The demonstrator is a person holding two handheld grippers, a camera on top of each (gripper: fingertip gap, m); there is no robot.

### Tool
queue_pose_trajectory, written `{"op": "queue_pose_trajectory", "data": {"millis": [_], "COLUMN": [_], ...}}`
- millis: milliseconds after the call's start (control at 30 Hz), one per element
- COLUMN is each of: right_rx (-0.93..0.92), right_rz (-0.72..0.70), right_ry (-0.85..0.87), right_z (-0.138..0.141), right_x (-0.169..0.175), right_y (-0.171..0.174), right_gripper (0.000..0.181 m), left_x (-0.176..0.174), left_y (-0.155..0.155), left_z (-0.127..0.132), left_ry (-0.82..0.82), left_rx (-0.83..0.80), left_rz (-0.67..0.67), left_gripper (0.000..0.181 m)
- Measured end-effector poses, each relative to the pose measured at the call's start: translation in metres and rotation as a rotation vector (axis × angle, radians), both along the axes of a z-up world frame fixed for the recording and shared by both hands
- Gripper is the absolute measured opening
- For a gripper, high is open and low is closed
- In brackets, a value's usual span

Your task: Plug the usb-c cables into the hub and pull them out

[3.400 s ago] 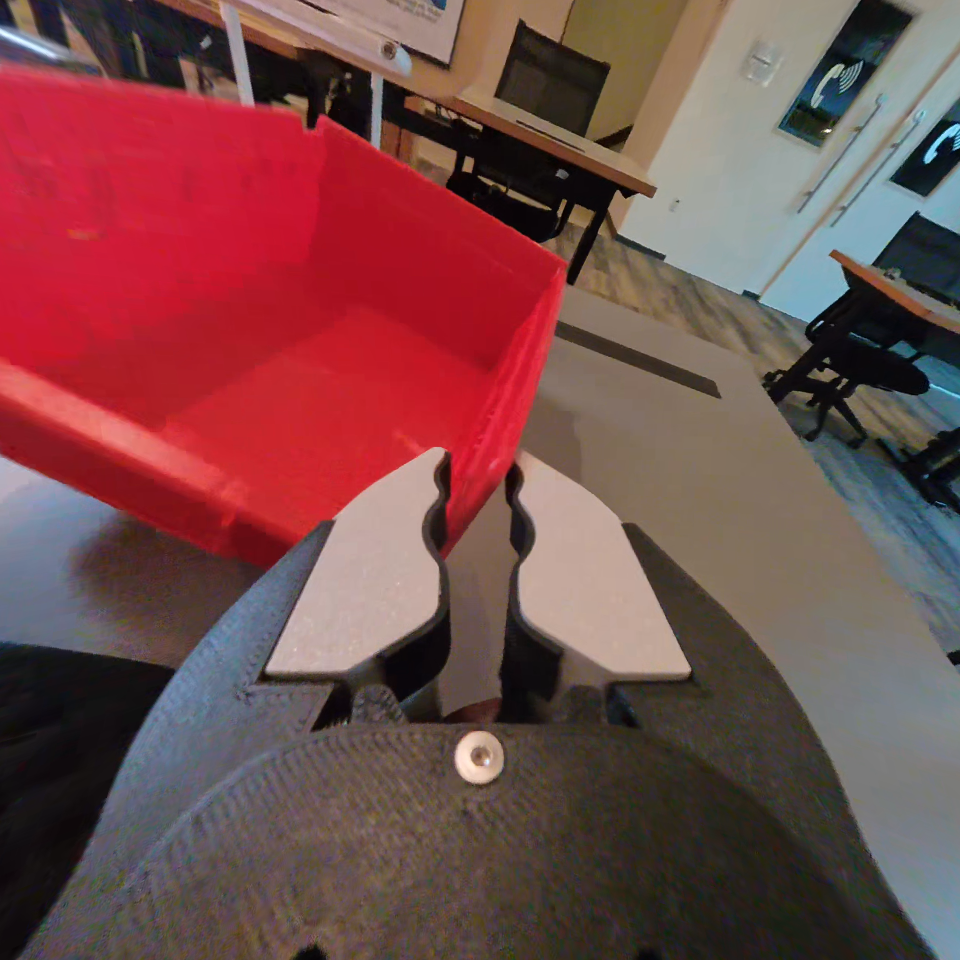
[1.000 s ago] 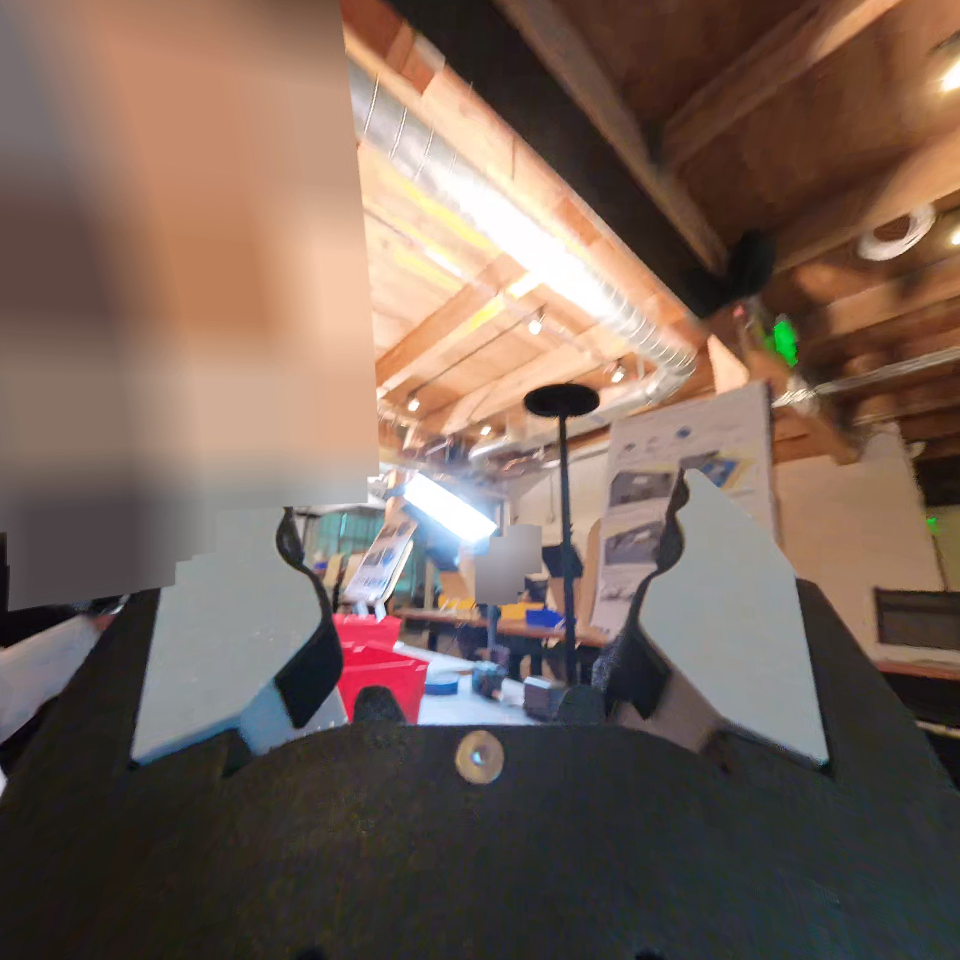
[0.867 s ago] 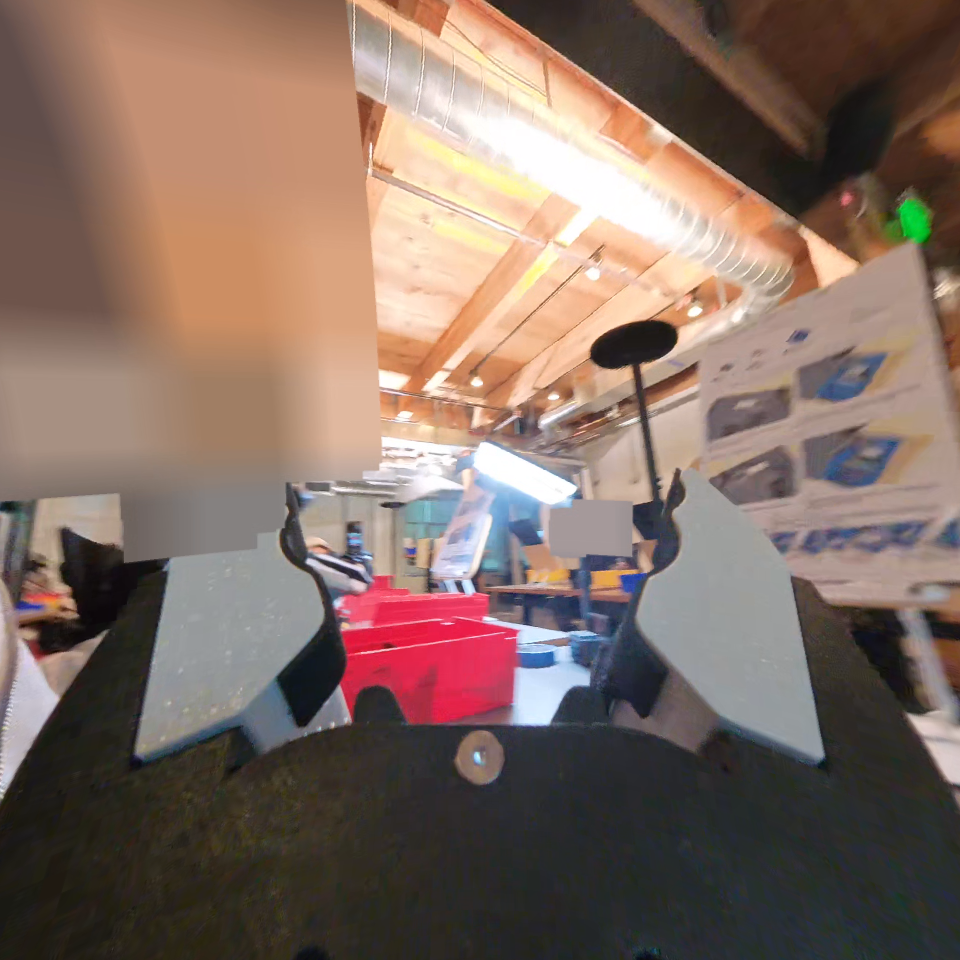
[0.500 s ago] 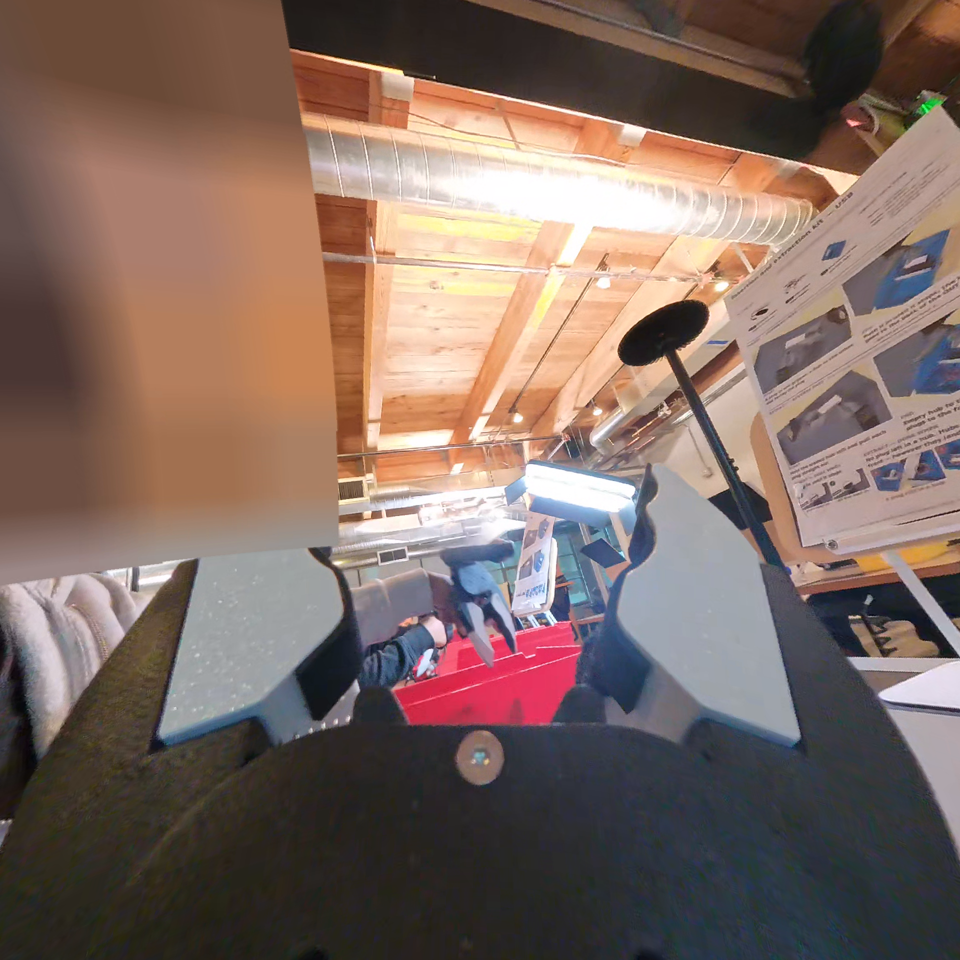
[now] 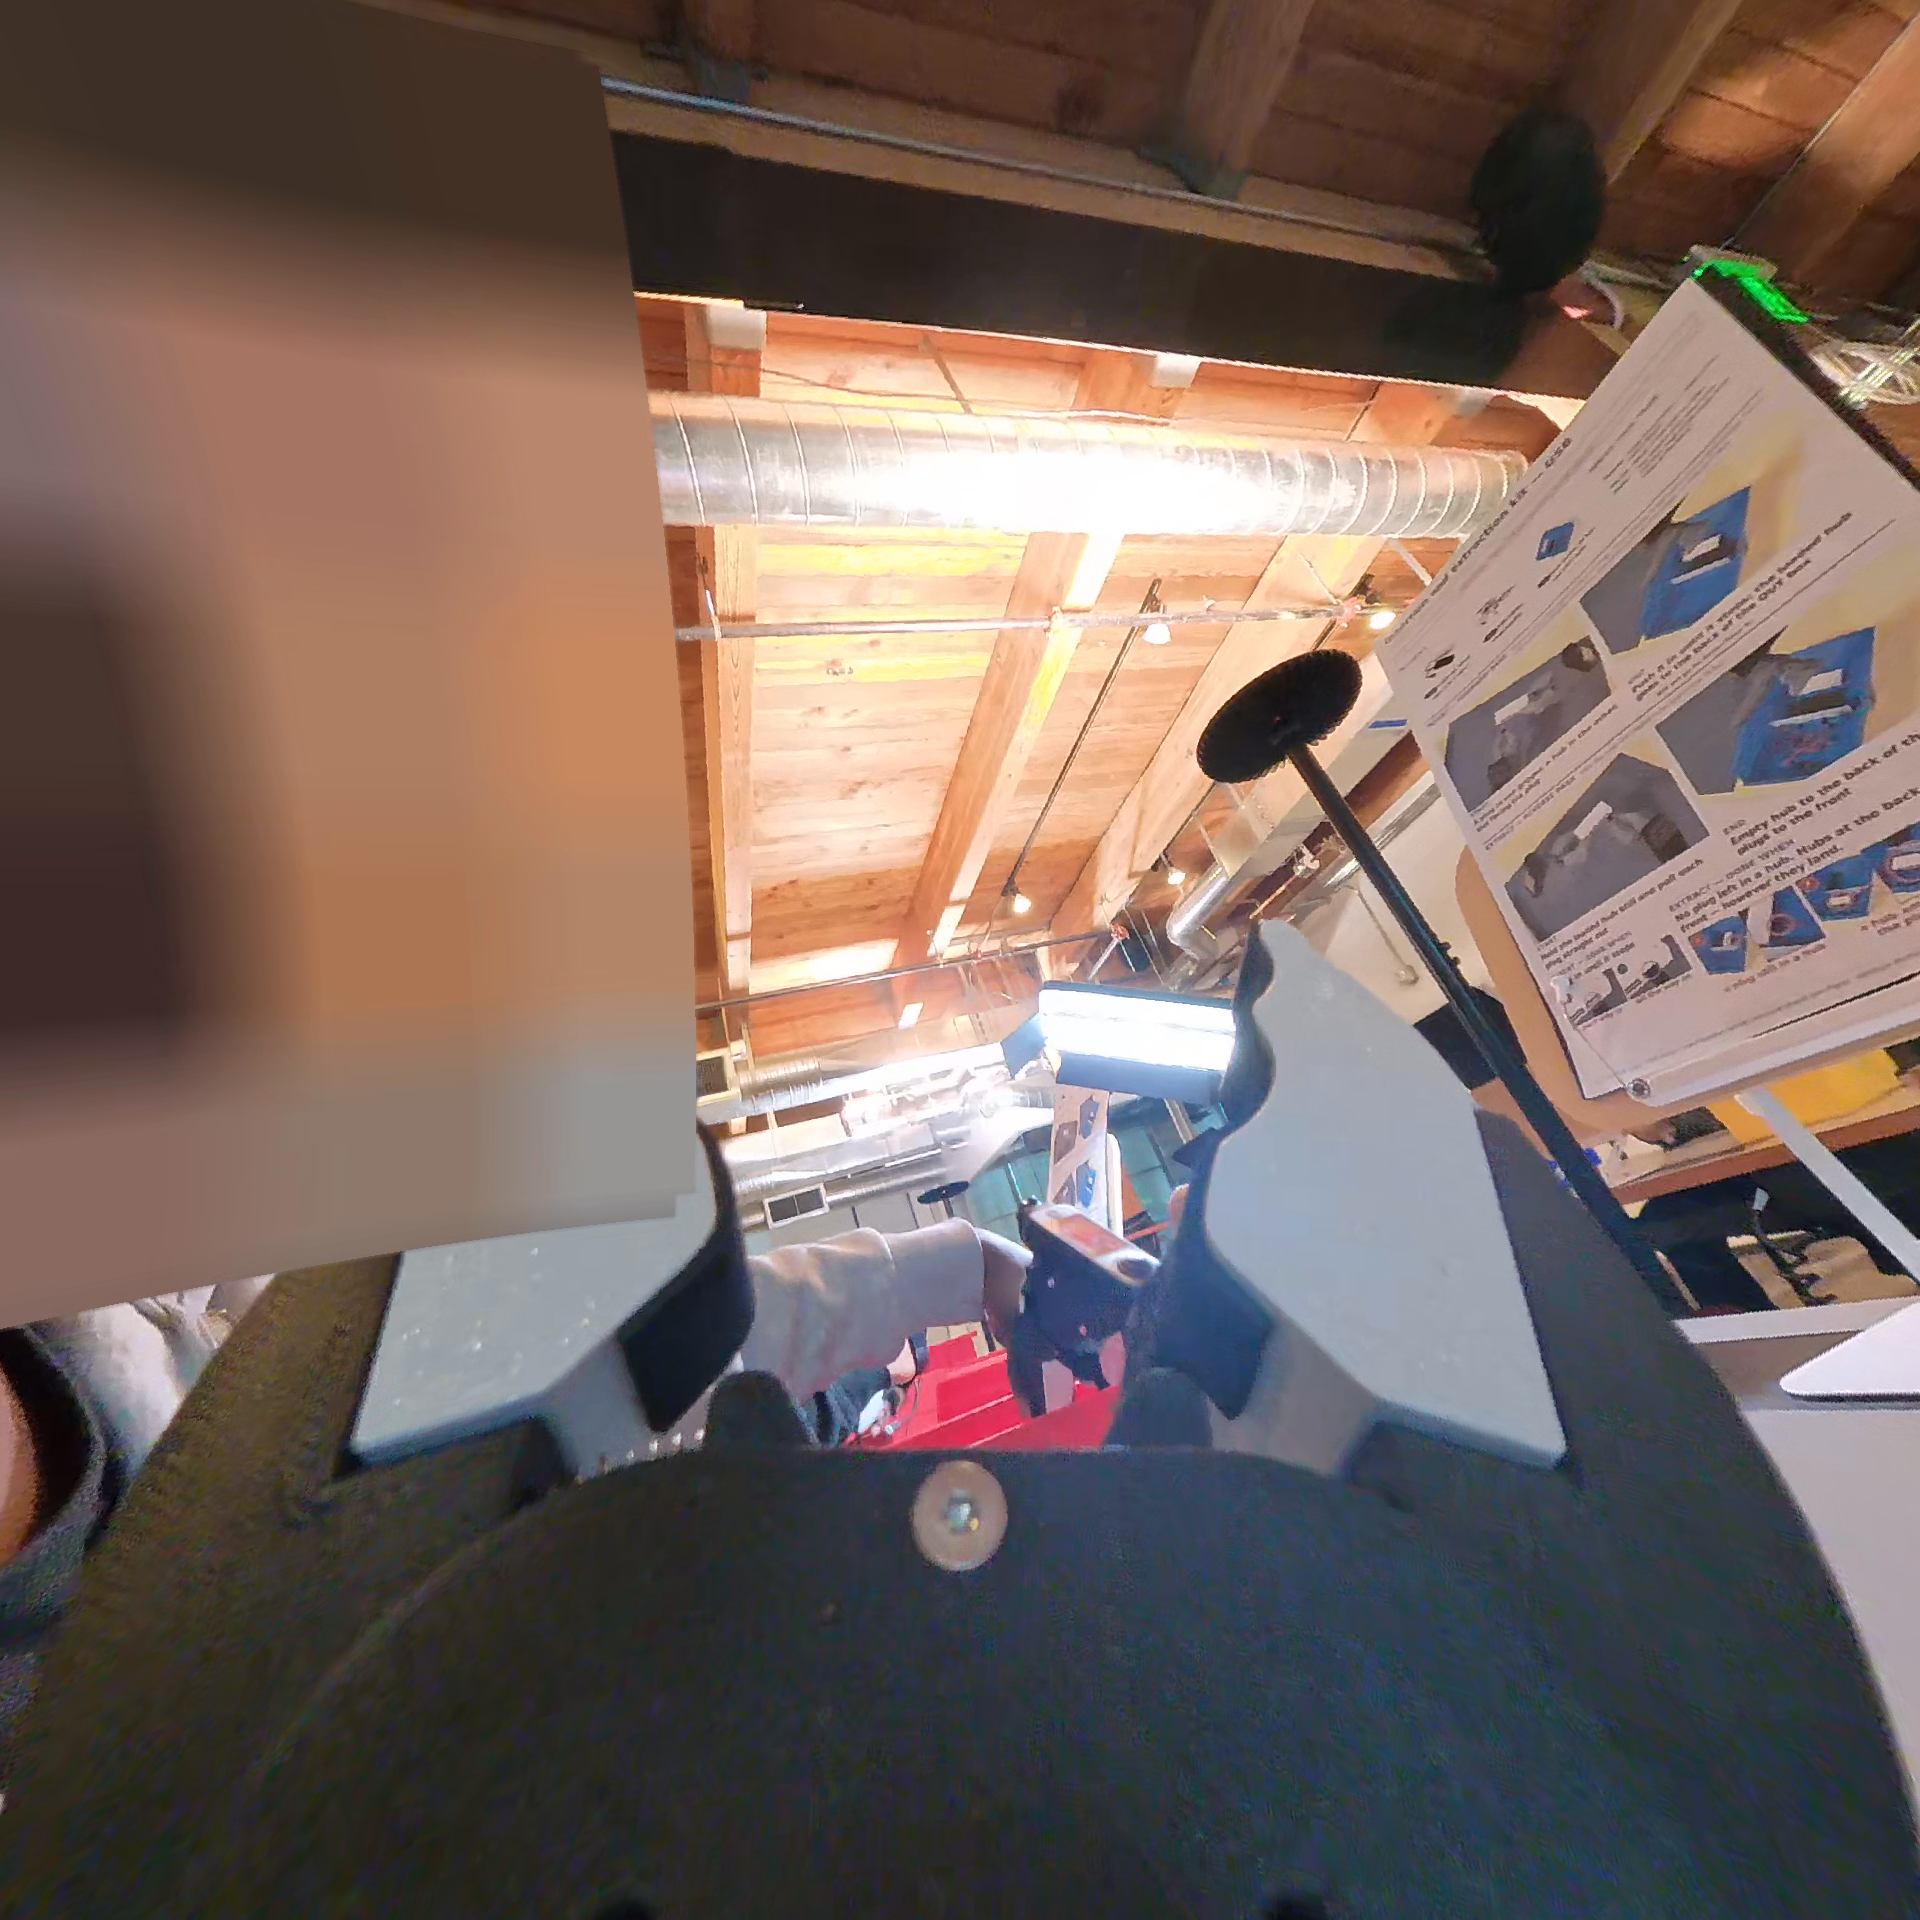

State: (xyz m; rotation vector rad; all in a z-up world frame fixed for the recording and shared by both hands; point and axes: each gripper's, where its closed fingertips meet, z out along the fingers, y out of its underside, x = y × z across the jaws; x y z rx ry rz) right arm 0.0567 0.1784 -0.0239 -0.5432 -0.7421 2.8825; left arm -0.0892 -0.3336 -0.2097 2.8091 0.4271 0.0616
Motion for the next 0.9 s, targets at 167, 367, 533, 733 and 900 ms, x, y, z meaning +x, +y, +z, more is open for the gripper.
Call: {"op": "queue_pose_trajectory", "data": {"millis": [167, 367, 533, 733, 900], "right_rx": [0.004, 0.020, -0.004, -0.040, -0.041], "right_rz": [0.002, -0.008, -0.017, -0.017, -0.027], "right_ry": [-0.031, -0.043, -0.066, -0.093, -0.096], "right_z": [-0.002, -0.004, -0.005, -0.006, -0.007], "right_x": [-0.005, -0.007, -0.011, -0.015, -0.015], "right_y": [-0.002, -0.004, 0.001, 0.007, 0.008], "right_gripper": [0.097, 0.095, 0.093, 0.089, 0.088], "left_x": [0.003, 0.006, 0.004, -0.009, -0.023], "left_y": [-0.002, -0.005, -0.002, 0.016, 0.027], "left_z": [-0.015, -0.032, -0.031, 0.026, 0.104], "left_ry": [-0.002, 0.017, 0.044, 0.237, 0.544], "left_rx": [-0.035, -0.053, -0.034, 0.109, 0.284], "left_rz": [-0.058, -0.113, -0.249, -0.250, -0.173], "left_gripper": [0.045, 0.046, 0.030, 0.024, 0.024]}}
